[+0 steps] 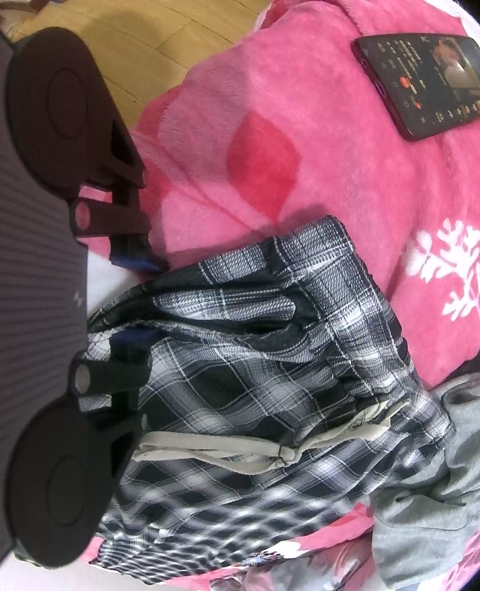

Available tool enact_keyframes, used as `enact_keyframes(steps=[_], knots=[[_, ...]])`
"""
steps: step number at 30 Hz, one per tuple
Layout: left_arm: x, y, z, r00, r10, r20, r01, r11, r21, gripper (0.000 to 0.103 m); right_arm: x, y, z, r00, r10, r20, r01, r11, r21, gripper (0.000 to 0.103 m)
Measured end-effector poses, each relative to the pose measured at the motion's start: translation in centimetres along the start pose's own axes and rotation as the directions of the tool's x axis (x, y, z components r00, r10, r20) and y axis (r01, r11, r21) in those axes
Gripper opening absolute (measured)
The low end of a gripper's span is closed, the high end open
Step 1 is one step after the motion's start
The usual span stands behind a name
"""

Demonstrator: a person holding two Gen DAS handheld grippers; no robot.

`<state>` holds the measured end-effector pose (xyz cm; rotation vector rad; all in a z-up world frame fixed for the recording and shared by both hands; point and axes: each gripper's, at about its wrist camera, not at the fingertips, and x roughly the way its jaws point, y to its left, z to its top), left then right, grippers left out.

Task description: Fold clothes

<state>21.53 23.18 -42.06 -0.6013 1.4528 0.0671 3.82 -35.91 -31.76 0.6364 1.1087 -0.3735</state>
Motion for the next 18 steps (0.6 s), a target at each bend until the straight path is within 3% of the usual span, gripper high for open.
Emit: enact_keyframes(steps=[1, 3, 6, 12, 18], knots=[[0.0, 0.0, 0.0, 1.0, 0.0, 0.0, 0.0, 1.0, -0.005, 0.032, -1.2, -3.9, 1.7, 0.996, -0.073, 0.04, 0.068, 0.991, 0.114, 0.051], [-0.1, 0.1, -0.2, 1.0, 0.0, 0.001, 0.0, 1.0, -0.014, 0.032, -3.6, -10.8, 4.2, 0.98, -0.169, 0.105, 0.131, 0.946, 0.296, 0.052], [-0.2, 0.1, -0.4, 1.0, 0.005, 0.006, -0.005, 1.0, -0.025, 0.032, -4.6, -17.6, 5.9, 0.97, -0.204, 0.129, 0.131, 0.893, 0.43, 0.052], [-0.5, 0.0, -0.9, 1.0, 0.016, 0.014, -0.015, 1.0, -0.027, 0.032, -2.4, -22.2, 7.2, 0.977, -0.18, 0.115, 0.111, 0.889, 0.444, 0.049], [-0.8, -0.2, -1.5, 0.999, 0.038, 0.027, -0.037, 0.999, -0.033, 0.032, -2.2, -24.3, 5.1, 0.981, -0.135, 0.143, 0.031, 0.824, 0.566, 0.047]])
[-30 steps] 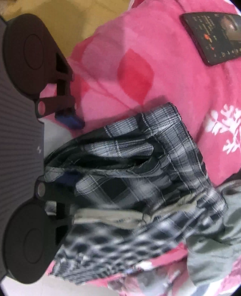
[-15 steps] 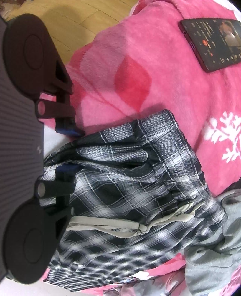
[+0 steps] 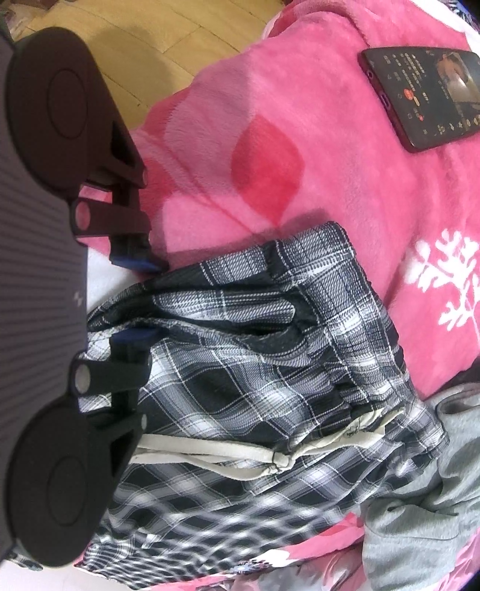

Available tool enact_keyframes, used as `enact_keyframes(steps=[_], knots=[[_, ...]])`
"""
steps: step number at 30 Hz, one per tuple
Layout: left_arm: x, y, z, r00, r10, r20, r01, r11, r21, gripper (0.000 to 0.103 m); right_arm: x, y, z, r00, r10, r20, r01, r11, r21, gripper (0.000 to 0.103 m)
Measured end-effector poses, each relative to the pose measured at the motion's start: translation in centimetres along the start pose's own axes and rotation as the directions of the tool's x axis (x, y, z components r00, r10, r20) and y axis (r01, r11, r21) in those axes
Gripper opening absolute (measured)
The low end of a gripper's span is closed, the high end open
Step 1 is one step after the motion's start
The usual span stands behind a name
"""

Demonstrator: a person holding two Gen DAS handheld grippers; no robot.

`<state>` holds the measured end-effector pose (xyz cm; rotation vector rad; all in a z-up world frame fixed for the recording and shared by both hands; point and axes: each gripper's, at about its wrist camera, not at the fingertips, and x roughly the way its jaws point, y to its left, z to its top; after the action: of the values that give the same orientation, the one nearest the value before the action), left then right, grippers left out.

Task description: Fold clothes

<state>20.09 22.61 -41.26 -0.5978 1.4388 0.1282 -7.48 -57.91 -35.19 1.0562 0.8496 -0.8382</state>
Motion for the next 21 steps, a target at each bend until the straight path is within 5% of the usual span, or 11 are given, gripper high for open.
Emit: enact_keyframes(steps=[7, 16, 21], knots=[[-0.4, 0.2, -0.7, 1.0, 0.007, 0.012, -0.006, 1.0, -0.019, 0.034, 0.4, -2.5, 1.1, 0.984, 0.156, 0.084, -0.167, 0.973, 0.157, 0.048], [-0.9, 0.7, -1.5, 1.0, 0.004, 0.023, -0.003, 1.0, -0.03, 0.035, 1.8, -4.6, 1.0, 0.959, 0.256, 0.119, -0.278, 0.926, 0.257, 0.049], [-1.2, 1.0, -1.9, 1.0, 0.006, 0.025, -0.005, 1.0, -0.029, 0.035, 1.6, -5.4, 1.0, 0.93, 0.329, 0.162, -0.363, 0.886, 0.286, 0.009]])
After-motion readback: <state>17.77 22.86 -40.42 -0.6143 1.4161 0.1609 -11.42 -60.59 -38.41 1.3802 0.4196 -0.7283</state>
